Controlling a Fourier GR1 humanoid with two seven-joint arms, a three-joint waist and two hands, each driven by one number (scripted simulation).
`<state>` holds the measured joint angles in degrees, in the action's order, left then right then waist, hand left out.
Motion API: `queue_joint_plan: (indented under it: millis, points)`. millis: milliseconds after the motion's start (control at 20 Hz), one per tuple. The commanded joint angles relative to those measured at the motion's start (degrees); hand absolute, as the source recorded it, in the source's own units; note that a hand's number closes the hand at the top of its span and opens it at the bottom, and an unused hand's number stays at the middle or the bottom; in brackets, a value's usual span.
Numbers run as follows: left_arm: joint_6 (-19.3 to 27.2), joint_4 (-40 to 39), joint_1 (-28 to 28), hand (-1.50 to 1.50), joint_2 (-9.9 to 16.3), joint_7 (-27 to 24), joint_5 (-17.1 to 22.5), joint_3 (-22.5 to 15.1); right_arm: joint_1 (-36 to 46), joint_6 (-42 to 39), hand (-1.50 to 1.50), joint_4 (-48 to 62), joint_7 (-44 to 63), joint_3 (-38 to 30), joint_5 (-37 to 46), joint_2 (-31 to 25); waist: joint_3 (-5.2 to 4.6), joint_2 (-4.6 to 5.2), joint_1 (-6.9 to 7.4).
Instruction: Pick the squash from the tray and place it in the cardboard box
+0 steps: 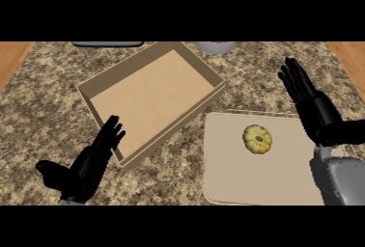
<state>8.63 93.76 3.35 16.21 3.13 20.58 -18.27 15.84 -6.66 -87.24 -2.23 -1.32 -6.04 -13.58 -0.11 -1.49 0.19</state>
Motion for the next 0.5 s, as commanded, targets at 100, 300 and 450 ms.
queue_joint_plan:
  millis: [100,300,450]
  points:
    - [-2.14,0.98,-7.20,0.00,5.34,0.72,-4.43,2.89,-8.75,2.04,-1.50,-5.12,-2.41,5.58,10.40,-1.62,0.11,1.37,-1.12]
    - [-1.15,0.70,-6.71,0.00,5.38,-0.31,-7.33,0.70,-3.95,12.31,-1.50,-12.65,-12.91,-0.51,0.59,11.90,3.75,-3.16,-5.49]
    - [-1.59,0.34,-8.37,0.00,7.27,-0.64,-10.68,-0.43,-10.42,13.52,-1.50,-6.04,-10.76,6.96,37.87,-14.87,-0.28,0.89,-4.45]
